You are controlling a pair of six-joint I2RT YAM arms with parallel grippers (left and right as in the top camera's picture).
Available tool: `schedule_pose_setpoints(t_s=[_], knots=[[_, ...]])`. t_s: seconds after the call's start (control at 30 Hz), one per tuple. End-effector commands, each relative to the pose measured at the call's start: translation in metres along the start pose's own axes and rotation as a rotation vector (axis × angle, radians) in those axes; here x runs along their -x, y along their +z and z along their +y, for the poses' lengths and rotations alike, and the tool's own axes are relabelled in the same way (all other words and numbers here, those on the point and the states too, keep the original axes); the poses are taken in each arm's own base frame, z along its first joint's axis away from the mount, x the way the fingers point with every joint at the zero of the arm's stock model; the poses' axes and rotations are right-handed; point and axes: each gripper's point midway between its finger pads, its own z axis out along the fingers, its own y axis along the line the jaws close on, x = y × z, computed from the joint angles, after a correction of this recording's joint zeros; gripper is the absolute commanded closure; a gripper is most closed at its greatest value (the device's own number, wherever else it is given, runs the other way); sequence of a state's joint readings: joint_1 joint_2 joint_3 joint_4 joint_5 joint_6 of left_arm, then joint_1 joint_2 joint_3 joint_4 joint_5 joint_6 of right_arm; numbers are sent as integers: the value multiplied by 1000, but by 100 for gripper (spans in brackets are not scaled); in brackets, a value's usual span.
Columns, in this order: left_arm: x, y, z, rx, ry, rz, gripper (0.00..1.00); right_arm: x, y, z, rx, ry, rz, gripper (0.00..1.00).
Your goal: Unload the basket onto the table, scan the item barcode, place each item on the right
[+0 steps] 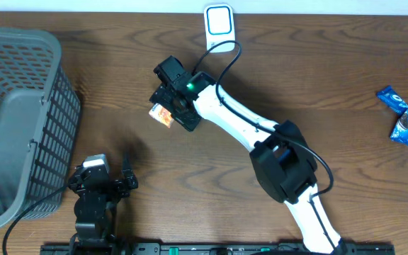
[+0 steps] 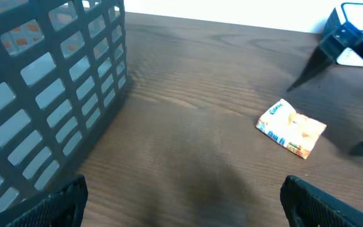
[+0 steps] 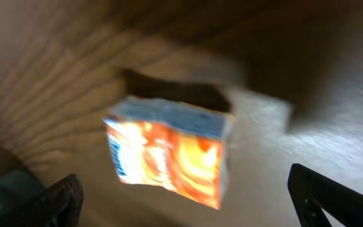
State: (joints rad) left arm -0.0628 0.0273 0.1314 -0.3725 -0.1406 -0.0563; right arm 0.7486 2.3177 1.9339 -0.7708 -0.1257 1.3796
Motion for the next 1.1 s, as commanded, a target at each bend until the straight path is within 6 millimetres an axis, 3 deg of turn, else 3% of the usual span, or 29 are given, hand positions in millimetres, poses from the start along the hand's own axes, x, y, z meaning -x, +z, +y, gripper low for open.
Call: schedule_pose_setpoints(t_s=[0.0,0.3,0.63,0.7,0.8,0.87,1.07], knots=[[-12,2,0,0,0,38,2,1,12,2,9,22,-15,1],[-12,2,0,0,0,38,2,9,26,13,58,-5,-57,1],[-12,2,0,0,0,38,2,8,61,-1,24,-23,-38,4],[-12,2,0,0,0,38,2,8,62,-4,16,-48,-39,10],[-12,2,0,0,0,38,2,11,61,-6,4,-102,-50,31],[-12,2,0,0,0,38,2,14,61,-10,-9,-118,-49,39],[-12,2,0,0,0,38,2,28,46,-29,-109,-216,-34,47]])
